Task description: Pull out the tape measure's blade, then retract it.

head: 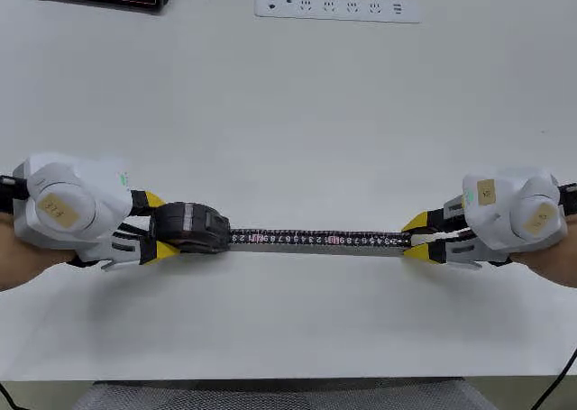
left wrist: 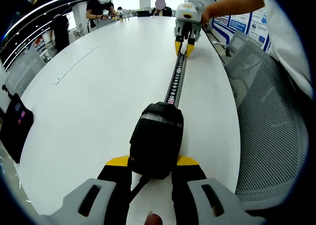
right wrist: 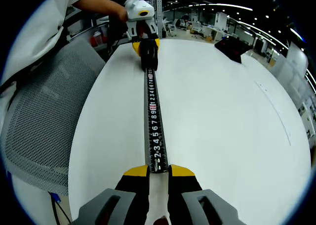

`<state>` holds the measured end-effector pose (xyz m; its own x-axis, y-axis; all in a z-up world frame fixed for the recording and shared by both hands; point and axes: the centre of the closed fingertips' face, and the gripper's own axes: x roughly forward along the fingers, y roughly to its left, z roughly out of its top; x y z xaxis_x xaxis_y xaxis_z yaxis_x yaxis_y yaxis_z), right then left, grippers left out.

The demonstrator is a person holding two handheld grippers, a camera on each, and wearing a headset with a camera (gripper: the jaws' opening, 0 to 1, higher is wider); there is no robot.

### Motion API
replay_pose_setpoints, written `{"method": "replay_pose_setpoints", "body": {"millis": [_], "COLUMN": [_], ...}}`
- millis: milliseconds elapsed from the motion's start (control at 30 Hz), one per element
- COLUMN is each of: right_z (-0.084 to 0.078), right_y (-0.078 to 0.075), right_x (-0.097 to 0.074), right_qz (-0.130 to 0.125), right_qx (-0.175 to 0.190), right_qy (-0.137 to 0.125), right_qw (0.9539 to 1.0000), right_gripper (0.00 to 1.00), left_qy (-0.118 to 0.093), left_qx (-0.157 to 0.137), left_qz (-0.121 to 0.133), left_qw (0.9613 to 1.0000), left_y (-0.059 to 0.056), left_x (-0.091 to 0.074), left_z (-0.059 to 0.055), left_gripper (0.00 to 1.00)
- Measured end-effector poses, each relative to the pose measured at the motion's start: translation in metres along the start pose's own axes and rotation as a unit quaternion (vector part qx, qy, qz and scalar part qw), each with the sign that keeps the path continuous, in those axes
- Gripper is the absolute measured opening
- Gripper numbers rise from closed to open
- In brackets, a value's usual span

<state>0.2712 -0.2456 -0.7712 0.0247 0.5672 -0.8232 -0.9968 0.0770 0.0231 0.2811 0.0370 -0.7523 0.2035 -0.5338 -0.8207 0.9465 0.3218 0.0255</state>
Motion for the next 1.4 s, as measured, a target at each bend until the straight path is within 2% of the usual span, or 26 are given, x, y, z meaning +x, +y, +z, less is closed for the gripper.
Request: {"method": "replay_pose_setpoints", "body": {"millis": [167,500,1033,1200,1400], "right_z": [-0.004,-0.003,-0.009,-0.012,-0.01], "right_y": [-0.001,-0.004,-0.003,-0.007,-0.006], "right_x": [-0.005,-0.003,0.001,-0.005,-0.009], "right_qz": [-0.001,-0.008,-0.002,-0.005,-0.006], "right_qx": [0.0,0.004,0.002,0.028,0.039], "right_qy": [0.007,0.019,0.033,0.035,0.028], "right_qw": [1.0,0.9998,0.9994,0.999,0.9988], "right_gripper": [0.1,0.11,0.13,0.24,0.26], "left_qy": [0.0,-0.003,0.0,0.002,0.003], "left_qx": [-0.001,-0.003,-0.01,-0.018,-0.024], "left_qz": [0.0,0.004,0.007,0.008,0.005], "left_qw": [1.0,1.0,0.9999,0.9998,0.9997], "left_y": [0.0,0.0,0.001,0.0,-0.003], "left_x": [0.0,0.001,0.001,0.001,0.002], "left_z": [0.0,0.002,0.002,0.002,0.002], "left_gripper": [0.26,0.26,0.27,0.28,0.34]}}
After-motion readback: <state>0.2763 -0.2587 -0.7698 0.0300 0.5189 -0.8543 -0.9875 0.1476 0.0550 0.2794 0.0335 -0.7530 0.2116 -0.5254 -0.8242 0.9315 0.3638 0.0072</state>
